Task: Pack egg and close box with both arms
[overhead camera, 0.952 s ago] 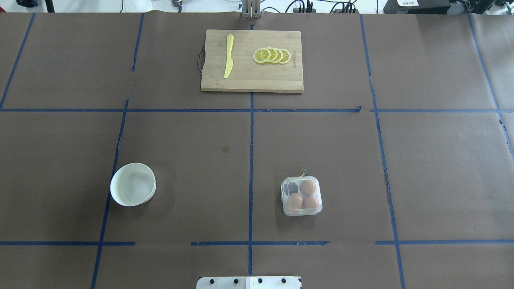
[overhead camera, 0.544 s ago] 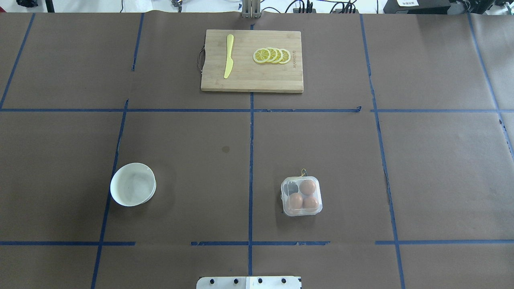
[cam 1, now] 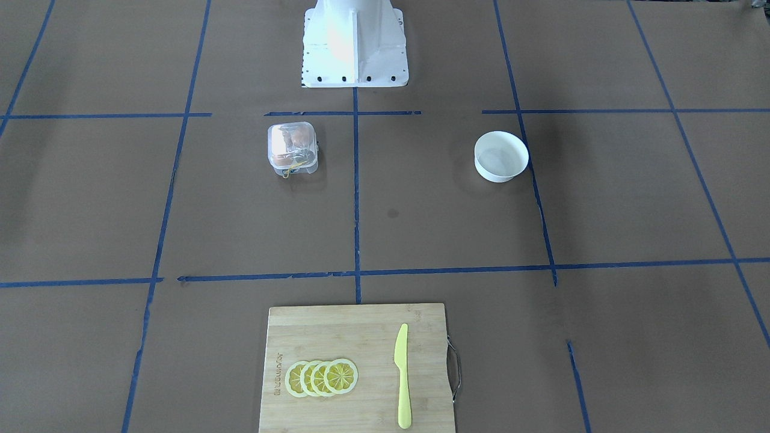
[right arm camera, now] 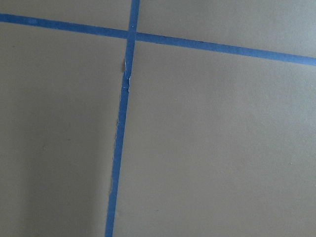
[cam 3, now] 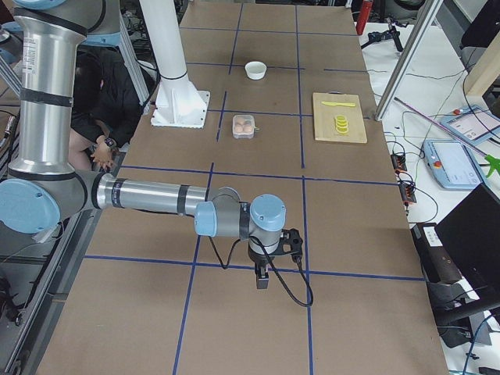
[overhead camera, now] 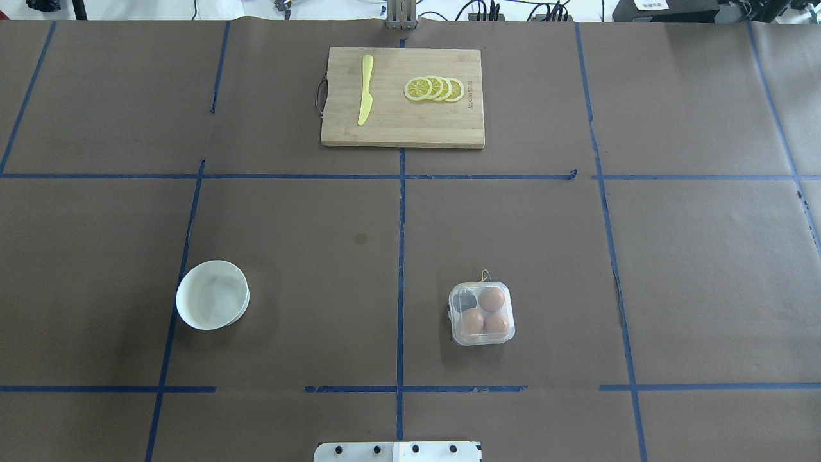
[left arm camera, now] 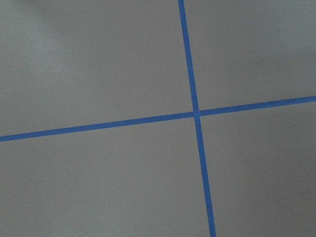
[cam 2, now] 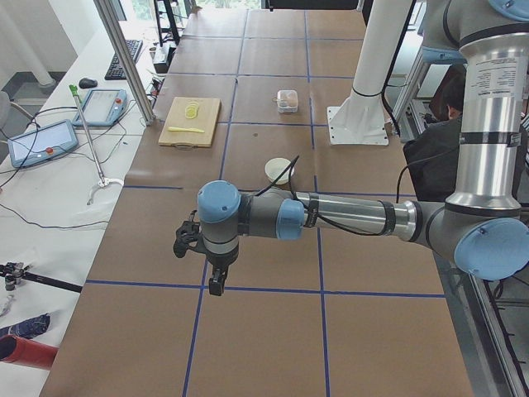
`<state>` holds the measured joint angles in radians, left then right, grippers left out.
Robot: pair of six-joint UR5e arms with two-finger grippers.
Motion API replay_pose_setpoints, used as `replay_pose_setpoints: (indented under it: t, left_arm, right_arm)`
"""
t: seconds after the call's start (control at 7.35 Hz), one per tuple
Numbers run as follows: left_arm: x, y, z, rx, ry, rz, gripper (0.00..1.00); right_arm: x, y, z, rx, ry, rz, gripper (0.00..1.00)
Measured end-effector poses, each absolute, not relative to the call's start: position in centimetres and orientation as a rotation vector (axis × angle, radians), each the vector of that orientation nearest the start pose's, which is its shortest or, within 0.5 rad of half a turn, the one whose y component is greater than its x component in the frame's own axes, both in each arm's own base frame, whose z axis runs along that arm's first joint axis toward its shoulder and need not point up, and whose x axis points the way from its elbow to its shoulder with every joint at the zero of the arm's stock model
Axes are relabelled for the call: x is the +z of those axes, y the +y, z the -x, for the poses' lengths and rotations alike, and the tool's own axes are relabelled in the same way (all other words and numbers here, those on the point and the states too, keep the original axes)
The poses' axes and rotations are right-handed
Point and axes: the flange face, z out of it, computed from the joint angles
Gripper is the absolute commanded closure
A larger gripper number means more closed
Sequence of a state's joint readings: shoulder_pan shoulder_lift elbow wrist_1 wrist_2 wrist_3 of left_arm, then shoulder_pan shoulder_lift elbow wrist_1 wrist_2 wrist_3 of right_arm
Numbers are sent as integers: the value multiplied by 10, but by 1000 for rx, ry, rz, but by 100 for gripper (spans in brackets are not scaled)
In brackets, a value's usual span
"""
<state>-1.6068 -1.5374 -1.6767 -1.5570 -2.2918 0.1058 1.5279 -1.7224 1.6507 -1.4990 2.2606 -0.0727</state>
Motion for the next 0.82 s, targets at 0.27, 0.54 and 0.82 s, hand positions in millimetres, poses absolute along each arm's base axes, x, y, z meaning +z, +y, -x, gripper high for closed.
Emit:
replay_pose_setpoints:
  t: [0.27, 0.54, 0.82]
  left_arm:
    - [631, -477, 83, 89, 716, -100, 0]
    - [630, -477, 82, 92, 723, -104, 0]
    - [628, -477, 81, 93, 732, -107, 0]
  right_arm:
    - [688, -429, -52, -110, -690, -11, 0]
    - [688, -429, -51, -109, -688, -10, 0]
    - [688, -429, -51, -108, -686, -10, 0]
